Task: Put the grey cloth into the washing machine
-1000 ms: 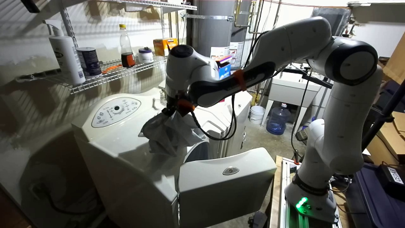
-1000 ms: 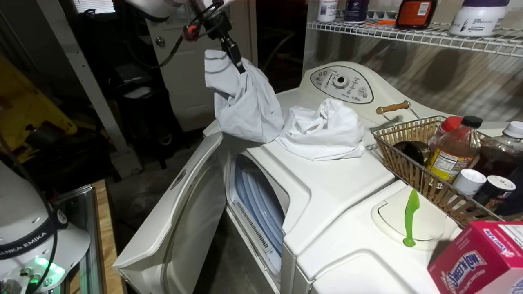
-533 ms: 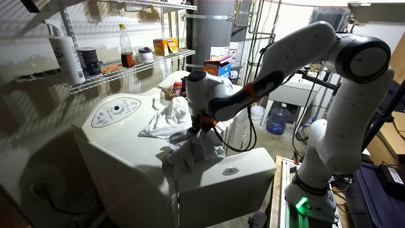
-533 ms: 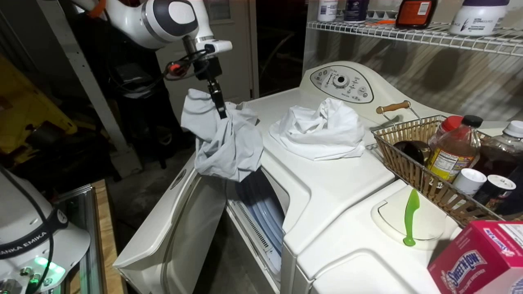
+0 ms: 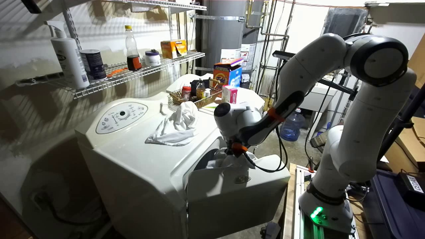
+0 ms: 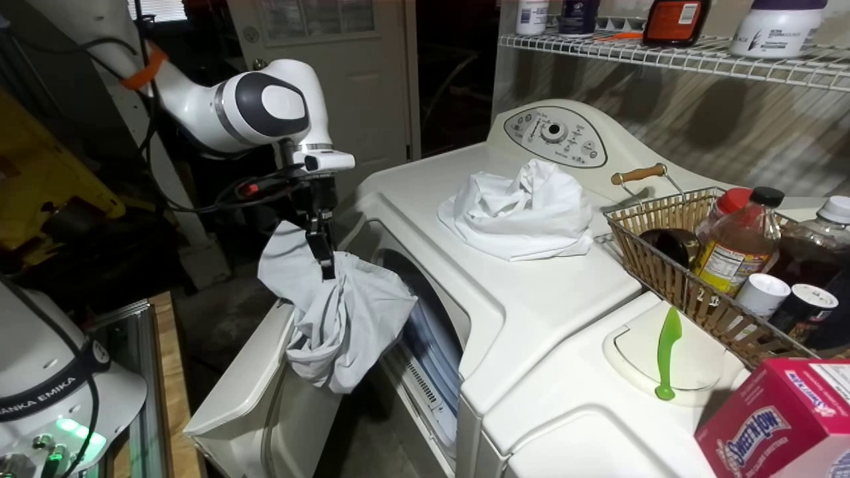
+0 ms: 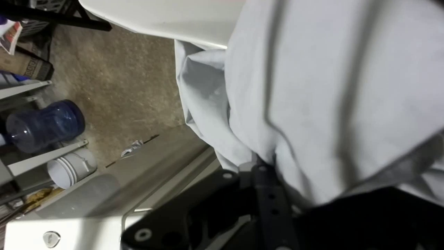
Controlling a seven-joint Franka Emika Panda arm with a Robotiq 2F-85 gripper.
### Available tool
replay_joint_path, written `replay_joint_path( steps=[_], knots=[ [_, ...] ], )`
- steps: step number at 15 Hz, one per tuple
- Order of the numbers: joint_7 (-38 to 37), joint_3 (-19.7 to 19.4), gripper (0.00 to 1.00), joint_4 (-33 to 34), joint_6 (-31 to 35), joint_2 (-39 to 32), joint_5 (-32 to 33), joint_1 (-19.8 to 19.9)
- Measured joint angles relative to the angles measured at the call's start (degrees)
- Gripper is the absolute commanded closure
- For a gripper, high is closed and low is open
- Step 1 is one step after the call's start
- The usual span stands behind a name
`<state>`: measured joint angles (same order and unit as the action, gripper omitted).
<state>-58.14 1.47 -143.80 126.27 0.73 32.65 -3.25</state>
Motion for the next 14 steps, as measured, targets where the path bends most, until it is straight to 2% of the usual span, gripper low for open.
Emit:
replay_joint_path(
  steps=[2, 3, 7, 10, 14],
  knots=[
    [-0.4, 0.0, 0.93, -0.2, 0.0, 0.0, 0.1, 0.1],
    [-0.5, 0.0, 0.98, -0.1, 0.0, 0.0, 0.1, 0.1],
    [-0.2, -0.3, 0.98, 0.0, 1.7, -0.3, -0.3, 0.5],
    [0.2, -2.8, 0.98, 0.1, 9.6, -2.2, -1.2, 3.0],
    [2.7, -7.3, 0.98, -0.2, 24.3, -8.0, -3.1, 6.9]
  ],
)
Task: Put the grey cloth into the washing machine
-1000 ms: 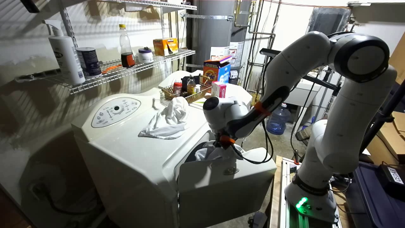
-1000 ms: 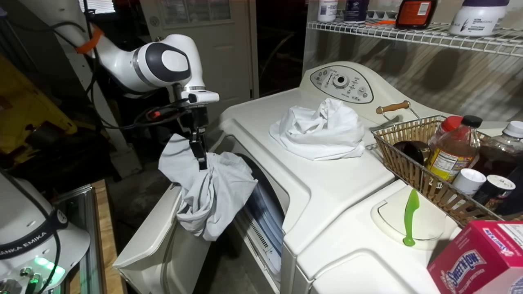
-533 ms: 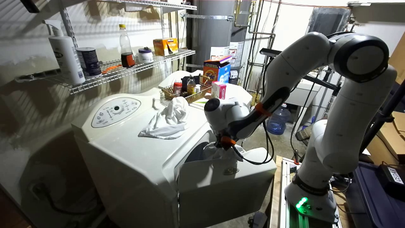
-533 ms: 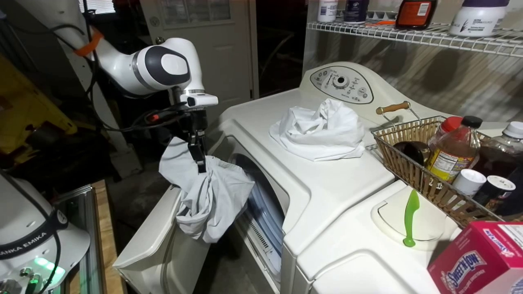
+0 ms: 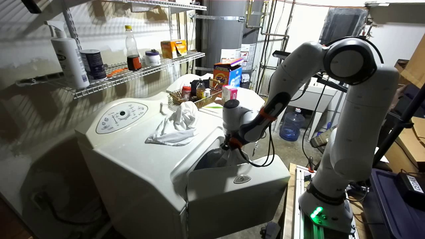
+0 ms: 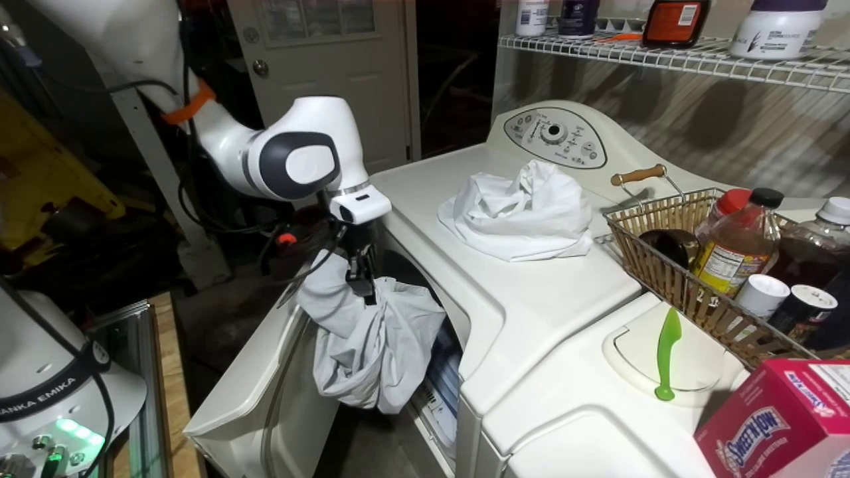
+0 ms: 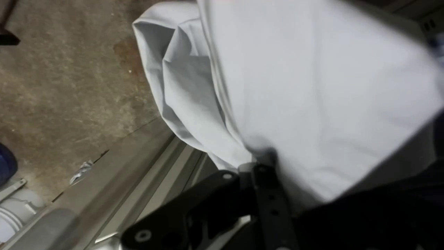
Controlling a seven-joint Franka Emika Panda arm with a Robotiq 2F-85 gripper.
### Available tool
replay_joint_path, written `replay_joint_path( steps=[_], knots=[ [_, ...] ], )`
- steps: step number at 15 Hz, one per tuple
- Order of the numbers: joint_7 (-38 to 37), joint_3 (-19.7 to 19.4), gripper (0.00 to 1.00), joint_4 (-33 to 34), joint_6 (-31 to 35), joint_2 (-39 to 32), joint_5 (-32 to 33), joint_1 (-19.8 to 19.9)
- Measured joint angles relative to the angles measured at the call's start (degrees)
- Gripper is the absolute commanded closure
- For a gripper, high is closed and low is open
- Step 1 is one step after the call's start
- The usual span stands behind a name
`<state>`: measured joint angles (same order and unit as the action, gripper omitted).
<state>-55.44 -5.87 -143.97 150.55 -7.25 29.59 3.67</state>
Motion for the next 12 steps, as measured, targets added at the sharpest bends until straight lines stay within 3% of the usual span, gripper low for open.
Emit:
replay_joint_path(
  steps=[3, 6, 8, 10, 12],
  knots=[
    [2.4, -2.3, 0.98, -0.6, 14.1, -5.7, -4.4, 2.2],
    [9.1, -1.3, 0.98, -2.2, 27.4, -12.2, -13.3, 4.4],
    [15.8, 3.4, 0.93, -2.6, 33.7, -16.9, -21.8, 7.4],
    [16.7, 11.0, 0.93, -1.8, 36.4, -20.9, -22.6, 13.7],
    [16.9, 13.4, 0.93, -0.5, 36.8, -22.4, -22.5, 16.8]
  ],
)
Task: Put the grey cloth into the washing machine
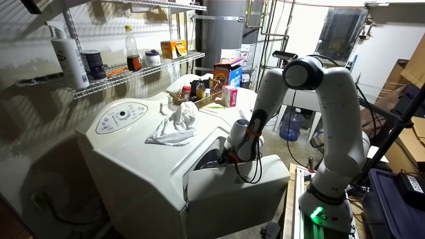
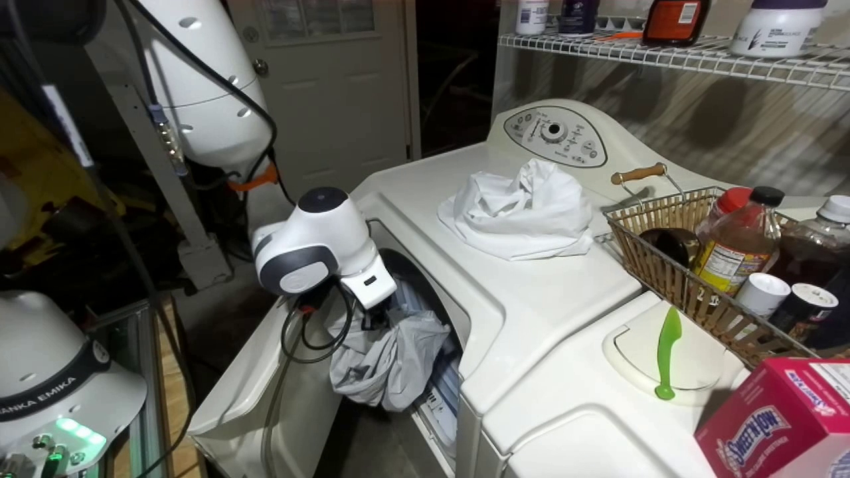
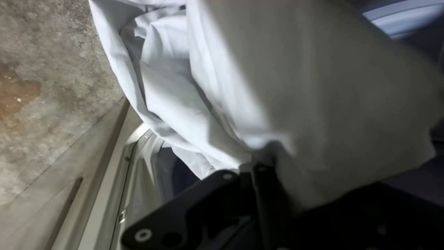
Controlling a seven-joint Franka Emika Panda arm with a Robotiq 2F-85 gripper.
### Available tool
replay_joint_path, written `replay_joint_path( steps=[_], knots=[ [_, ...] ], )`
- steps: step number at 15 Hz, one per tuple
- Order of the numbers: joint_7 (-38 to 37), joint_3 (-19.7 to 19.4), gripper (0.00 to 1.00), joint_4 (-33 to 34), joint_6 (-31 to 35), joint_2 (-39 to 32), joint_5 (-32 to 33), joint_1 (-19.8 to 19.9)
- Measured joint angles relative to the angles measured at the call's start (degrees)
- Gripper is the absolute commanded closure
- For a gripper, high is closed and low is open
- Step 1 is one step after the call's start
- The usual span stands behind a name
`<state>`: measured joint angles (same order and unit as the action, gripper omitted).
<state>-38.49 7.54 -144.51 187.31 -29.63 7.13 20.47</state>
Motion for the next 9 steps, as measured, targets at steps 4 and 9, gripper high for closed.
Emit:
replay_joint_path(
  steps=[4, 9],
  knots=[
    [0.0, 0.5, 0.98, 0.1, 0.0, -0.2, 0.0, 0.5],
    [6.6, 2.1, 0.98, 0.5, 1.4, -0.9, -6.8, 1.3]
  ],
)
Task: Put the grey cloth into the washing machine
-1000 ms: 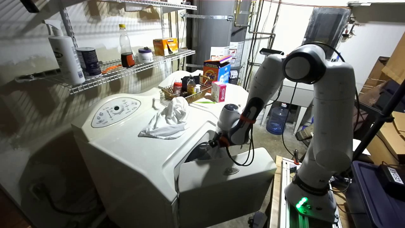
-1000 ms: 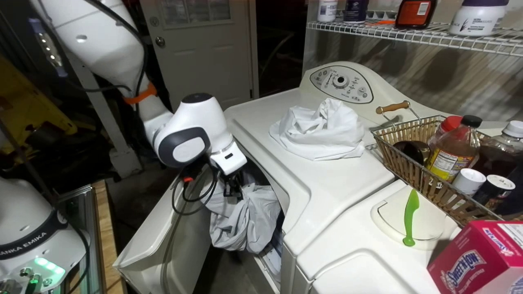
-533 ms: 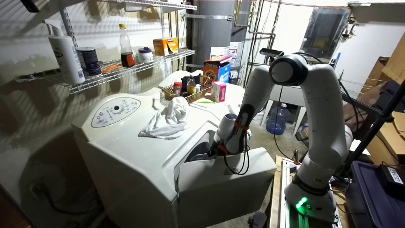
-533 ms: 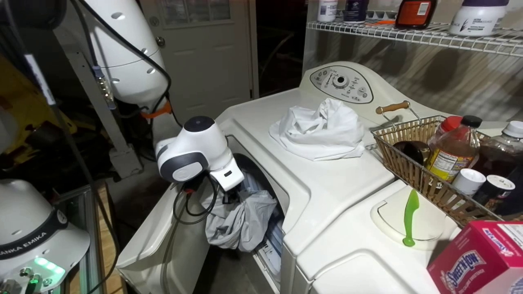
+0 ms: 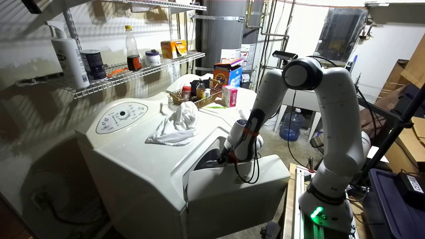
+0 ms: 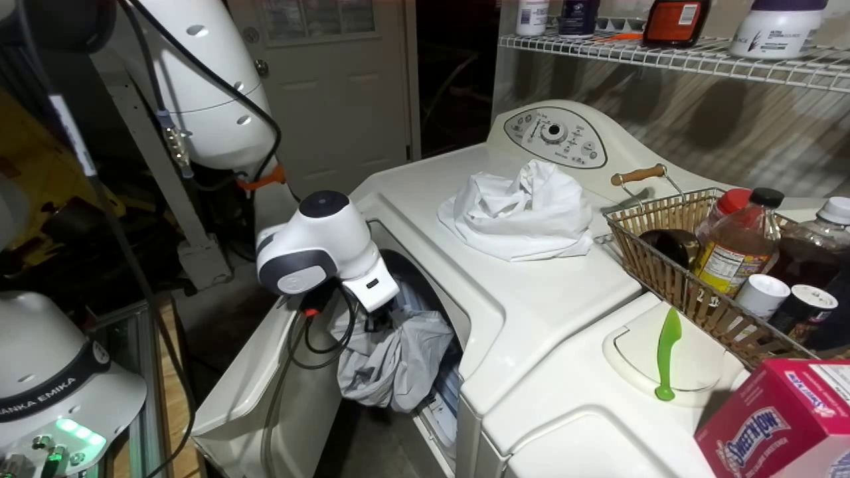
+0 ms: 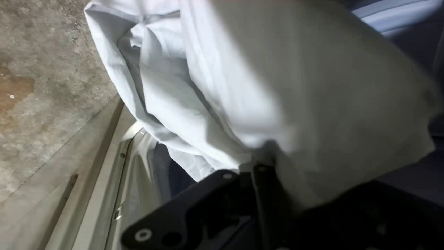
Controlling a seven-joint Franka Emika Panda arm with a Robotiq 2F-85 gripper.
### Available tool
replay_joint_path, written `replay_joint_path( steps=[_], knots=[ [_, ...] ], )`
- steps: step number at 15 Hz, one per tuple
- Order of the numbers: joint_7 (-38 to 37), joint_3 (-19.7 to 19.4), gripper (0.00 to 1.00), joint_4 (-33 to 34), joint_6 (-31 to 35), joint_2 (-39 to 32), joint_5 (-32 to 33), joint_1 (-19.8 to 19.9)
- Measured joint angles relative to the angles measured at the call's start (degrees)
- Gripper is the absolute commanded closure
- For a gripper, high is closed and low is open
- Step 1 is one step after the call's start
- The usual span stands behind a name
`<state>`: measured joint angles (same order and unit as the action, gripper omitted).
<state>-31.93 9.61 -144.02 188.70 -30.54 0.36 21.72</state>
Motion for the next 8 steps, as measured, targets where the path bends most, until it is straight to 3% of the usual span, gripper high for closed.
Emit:
replay_joint_path(
  steps=[3, 8],
  knots=[
    [3.9, 3.7, 0.98, 2.4, 3.6, -3.8, -1.5, 5.2],
    [7.9, 14.0, 0.98, 9.4, 7.7, -15.5, 1.6, 19.8]
  ],
)
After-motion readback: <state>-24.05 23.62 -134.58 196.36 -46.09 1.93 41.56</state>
